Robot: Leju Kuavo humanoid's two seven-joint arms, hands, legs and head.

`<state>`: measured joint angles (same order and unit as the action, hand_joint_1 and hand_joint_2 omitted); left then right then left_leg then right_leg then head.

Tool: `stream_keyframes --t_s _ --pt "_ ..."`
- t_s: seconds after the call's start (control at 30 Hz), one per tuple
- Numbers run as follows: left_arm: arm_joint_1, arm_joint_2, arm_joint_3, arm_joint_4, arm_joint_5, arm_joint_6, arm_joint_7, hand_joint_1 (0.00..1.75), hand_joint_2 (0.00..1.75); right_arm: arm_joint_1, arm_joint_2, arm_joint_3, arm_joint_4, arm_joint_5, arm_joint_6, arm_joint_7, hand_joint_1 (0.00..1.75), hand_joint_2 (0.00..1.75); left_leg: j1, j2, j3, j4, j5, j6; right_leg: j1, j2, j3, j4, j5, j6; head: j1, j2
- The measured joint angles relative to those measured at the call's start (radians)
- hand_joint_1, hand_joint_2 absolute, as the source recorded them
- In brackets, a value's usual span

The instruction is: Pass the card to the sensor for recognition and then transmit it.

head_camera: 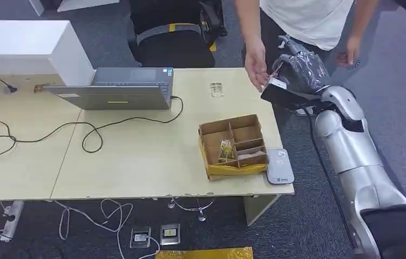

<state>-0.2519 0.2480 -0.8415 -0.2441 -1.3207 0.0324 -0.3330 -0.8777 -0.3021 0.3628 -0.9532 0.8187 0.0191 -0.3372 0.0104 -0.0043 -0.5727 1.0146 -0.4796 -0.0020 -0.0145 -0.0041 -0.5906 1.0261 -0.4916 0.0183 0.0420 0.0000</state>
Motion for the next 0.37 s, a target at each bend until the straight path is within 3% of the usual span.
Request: stream_keyframes --t_s 0.27,0.3,0.33,0.37 --pt "-0.002 0.0 0.0 -0.002 0.002 -0.003 0.0 0.0 0.0 -0.085 0.061 0.025 0.208 0.002 -0.04 -0.009 1.75 1.75 0.0 0.0 0.0 0.0 0.0 0.0 0.0 0.0 0.0 0.0 0.0 0.0 0.0 0.0" --pt "-0.002 0.0 0.0 -0.002 0.003 -0.003 0.0 0.0 0.0 -0.093 0.067 0.029 0.231 -0.001 -0.045 -0.01 1.54 1.75 0.0 0.0 0.0 0.0 0.0 0.0 0.0 0.0 0.0 0.0 0.0 0.0 0.0 0.0" --pt "-0.002 0.0 0.0 -0.002 0.003 -0.003 0.0 0.0 0.0 -0.097 0.073 0.031 0.254 -0.003 -0.051 -0.011 0.56 1.75 0.0 0.0 0.0 0.0 0.0 0.0 0.0 -0.001 0.0 0.0 0.0 0.0 0.0 0.0" --pt "-0.002 0.0 0.0 -0.002 0.003 -0.003 0.0 0.0 0.0 -0.098 0.076 0.031 0.268 -0.006 -0.055 -0.011 0.0 1.75 0.0 -0.001 0.0 0.0 0.0 0.0 0.0 -0.001 0.0 0.0 0.0 0.0 0.0 0.0"
